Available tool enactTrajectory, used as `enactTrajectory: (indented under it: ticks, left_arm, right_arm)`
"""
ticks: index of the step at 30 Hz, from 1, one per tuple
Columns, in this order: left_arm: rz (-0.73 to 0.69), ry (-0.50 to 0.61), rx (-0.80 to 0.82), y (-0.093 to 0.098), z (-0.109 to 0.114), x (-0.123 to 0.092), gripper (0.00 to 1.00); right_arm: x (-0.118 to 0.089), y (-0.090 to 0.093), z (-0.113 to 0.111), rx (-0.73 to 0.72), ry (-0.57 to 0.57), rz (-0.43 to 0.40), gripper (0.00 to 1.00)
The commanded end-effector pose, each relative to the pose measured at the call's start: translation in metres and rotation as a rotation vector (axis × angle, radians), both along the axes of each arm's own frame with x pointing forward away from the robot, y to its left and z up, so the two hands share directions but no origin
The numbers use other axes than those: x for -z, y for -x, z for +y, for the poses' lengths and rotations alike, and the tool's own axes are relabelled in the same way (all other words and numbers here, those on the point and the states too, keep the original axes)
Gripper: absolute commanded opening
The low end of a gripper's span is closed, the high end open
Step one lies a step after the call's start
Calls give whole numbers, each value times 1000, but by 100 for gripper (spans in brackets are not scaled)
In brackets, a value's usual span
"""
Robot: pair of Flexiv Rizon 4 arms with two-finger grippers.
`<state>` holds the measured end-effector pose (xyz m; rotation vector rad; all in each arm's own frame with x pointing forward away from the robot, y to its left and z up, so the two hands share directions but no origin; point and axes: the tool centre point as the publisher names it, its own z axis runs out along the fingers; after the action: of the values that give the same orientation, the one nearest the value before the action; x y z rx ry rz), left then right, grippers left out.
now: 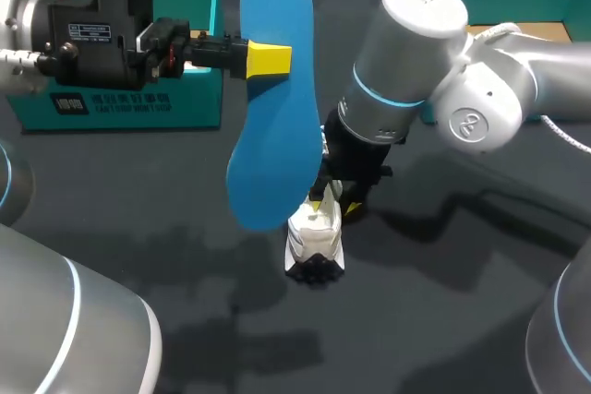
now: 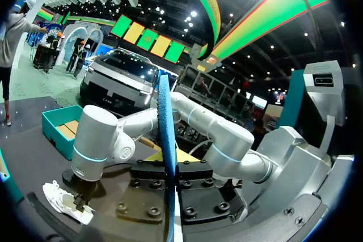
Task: Take the shoe out of the shoebox, open the shoe tongue, remove and reinsert the insole, then place the shoe into the shoebox
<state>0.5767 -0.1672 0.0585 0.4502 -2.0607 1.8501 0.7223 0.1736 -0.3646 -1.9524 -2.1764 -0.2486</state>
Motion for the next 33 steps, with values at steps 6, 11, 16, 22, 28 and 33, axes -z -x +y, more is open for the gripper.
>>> enactTrajectory:
  ticks: [6, 11, 16, 22, 28, 33]
  left_arm:
    - [0, -1, 2, -2, -3, 0, 0]
    - [0, -1, 2, -2, -3, 0, 0]
    - [0, -1, 2, -2, -3, 0, 0]
    - [0, -1, 2, -2, -3, 0, 0]
    - [0, -1, 2, -2, -3, 0, 0]
    - [0, -1, 2, -2, -3, 0, 0]
  right_arm:
    - [-43, 9, -25, 20, -110, -8, 100]
    - [-54, 11, -32, 3, -193, -11, 100]
    - [-56, 11, -32, -4, -199, -13, 100]
    - [-56, 11, -32, -4, -199, -13, 100]
    - [-69, 10, -37, 7, -268, -41, 100]
    - [-88, 12, -48, 33, -423, -80, 100]
